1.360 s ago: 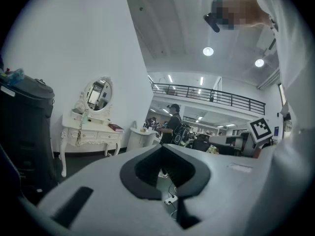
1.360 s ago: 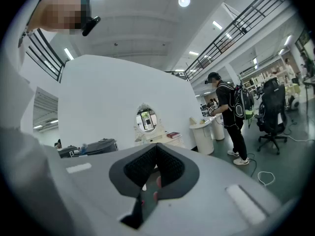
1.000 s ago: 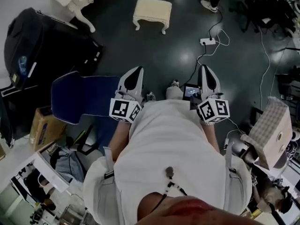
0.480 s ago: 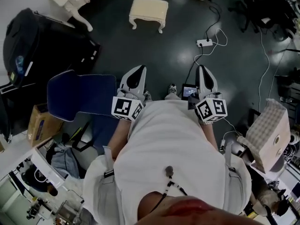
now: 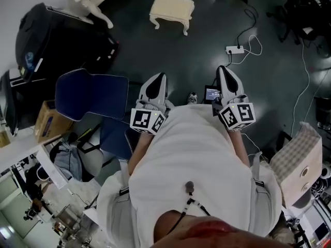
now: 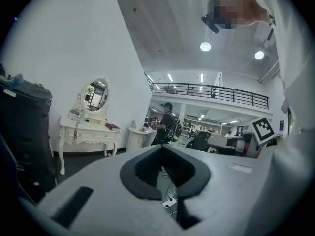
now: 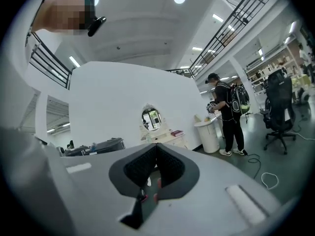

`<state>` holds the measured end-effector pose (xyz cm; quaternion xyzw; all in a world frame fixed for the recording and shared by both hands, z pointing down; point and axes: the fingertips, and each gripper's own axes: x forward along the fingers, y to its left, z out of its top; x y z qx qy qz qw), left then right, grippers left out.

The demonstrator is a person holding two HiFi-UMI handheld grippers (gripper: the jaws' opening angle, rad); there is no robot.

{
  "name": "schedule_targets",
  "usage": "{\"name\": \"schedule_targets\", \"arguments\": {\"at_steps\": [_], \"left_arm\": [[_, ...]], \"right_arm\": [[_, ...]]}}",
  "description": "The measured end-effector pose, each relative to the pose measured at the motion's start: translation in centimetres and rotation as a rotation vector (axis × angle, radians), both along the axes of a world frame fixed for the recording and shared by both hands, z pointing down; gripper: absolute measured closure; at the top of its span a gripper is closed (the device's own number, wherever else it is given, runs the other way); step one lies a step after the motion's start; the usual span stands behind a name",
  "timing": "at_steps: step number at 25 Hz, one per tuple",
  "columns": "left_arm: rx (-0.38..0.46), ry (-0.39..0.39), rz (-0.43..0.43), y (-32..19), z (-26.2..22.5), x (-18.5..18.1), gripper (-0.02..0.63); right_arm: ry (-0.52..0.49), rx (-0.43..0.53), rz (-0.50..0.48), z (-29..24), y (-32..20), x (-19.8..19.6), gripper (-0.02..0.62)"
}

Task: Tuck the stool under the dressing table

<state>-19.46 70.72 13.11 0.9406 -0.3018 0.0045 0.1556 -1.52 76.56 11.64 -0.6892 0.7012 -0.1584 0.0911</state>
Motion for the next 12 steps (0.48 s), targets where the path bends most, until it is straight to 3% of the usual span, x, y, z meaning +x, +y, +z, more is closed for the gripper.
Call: {"name": "schedule_targets", "arguments": {"at_steps": [6,12], "left_arm": [[-0.004,-0.033,-0.044,0.9,0.3,1.6,0.599],[0.004,-0.028,-0.050,-1.6,0.4,2.9,0.599]], "right_arm": [[-0.009,-0.028,-0.023,0.9,0.4,3.6,0.586],[-0.028,-0.054,0.006,2.2,-0.9,4.9,0.587]]}}
